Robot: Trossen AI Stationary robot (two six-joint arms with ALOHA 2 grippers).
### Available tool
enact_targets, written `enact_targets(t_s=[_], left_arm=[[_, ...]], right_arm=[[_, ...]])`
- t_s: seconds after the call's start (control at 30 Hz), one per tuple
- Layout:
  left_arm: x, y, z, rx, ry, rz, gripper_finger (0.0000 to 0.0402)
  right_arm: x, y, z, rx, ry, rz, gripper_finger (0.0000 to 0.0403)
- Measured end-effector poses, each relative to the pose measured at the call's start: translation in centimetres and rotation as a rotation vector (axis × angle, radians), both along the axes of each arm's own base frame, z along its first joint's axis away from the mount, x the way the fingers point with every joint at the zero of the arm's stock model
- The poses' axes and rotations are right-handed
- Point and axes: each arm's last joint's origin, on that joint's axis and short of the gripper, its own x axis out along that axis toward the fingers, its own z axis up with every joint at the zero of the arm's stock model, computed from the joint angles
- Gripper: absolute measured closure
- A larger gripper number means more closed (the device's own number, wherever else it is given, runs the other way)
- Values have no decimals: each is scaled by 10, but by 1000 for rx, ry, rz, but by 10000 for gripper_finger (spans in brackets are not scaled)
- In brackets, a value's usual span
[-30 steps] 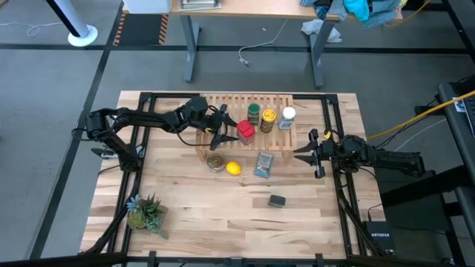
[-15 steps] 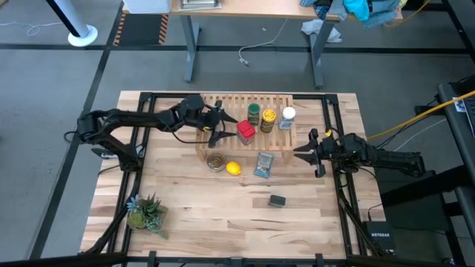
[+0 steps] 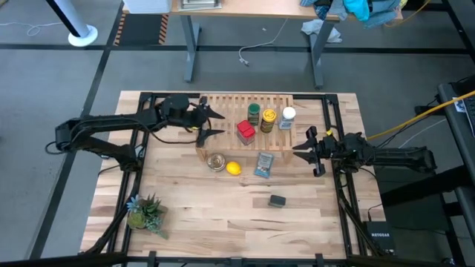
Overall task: Shelf spices
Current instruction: Remove the white seasoning bottle from the shelf
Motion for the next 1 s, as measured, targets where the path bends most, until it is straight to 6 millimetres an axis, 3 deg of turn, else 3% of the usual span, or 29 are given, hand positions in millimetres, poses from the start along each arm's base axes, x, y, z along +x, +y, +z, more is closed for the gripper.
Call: enact_targets(t_s=[0.17,0.33,0.77,1.0], left_arm=[[-3,-11,-4,-26,68,-12,164],[0,-21,-6,-31,86,-43,164],[0,-38,-15,-32,189,-70,164],[-1,-39,-17,-20,203,-79,164]], right_arm=[[12,-1,-2,2,26,-3,315],[38,-3,12,12,128,19,315],[128,1,64,-46,251,423,315],[133,1,98,-72,319,474,315]])
